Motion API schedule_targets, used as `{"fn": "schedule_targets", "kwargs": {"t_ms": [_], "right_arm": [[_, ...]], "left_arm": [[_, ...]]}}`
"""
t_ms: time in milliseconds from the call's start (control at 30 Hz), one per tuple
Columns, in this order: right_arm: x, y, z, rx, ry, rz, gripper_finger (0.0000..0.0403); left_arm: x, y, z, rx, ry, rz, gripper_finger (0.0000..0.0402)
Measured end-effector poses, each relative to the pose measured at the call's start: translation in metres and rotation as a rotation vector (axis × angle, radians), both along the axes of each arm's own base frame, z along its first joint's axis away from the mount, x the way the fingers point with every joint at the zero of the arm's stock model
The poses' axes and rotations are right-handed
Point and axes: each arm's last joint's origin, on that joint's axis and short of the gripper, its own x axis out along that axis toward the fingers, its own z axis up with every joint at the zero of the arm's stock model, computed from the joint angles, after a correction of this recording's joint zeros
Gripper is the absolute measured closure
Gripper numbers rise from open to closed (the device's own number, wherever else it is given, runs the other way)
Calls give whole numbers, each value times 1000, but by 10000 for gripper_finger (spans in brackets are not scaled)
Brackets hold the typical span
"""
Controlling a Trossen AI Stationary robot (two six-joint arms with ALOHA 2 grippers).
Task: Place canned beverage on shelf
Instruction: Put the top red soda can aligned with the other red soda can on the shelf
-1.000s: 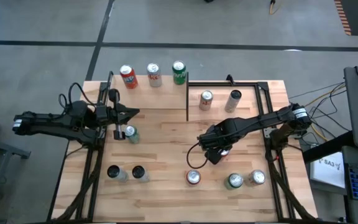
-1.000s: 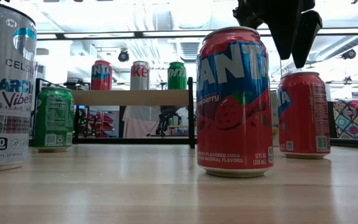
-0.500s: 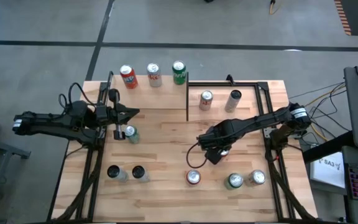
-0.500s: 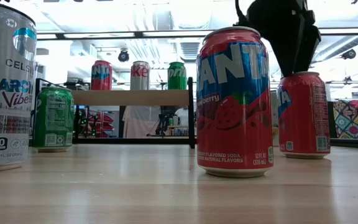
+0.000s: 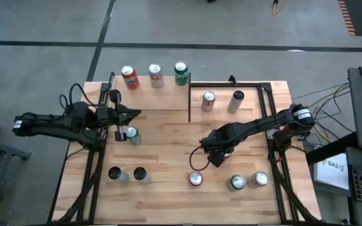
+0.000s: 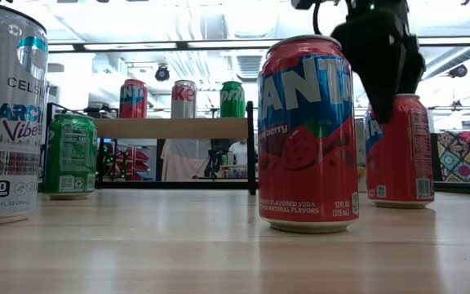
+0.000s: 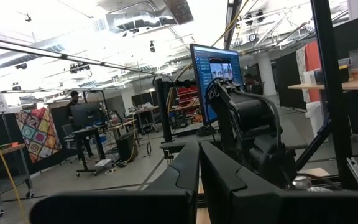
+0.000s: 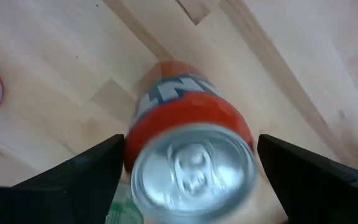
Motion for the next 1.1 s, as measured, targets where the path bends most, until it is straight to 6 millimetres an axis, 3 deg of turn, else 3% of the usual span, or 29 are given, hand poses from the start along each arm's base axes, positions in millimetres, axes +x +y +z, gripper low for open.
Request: {"fn": "schedule_targets", "kwargs": {"t_ms": [267, 500, 667, 833, 1100], "right_arm": [[0, 0, -21, 5, -29, -6, 62], [-1, 0, -22, 3, -26, -19, 117], [0, 0, -20, -11, -38, -18, 118], [2, -1, -9, -19, -73, -8, 118], [5, -2, 31, -74, -209, 5, 118]], "left_arm": [[0, 0, 0, 0, 0, 0, 402], [0, 0, 0, 1, 1, 0, 402], [5, 0, -2, 3, 20, 1, 402], [13, 0, -8, 5, 59, 1, 402], [27, -1, -15, -6, 101, -2, 402]]}}
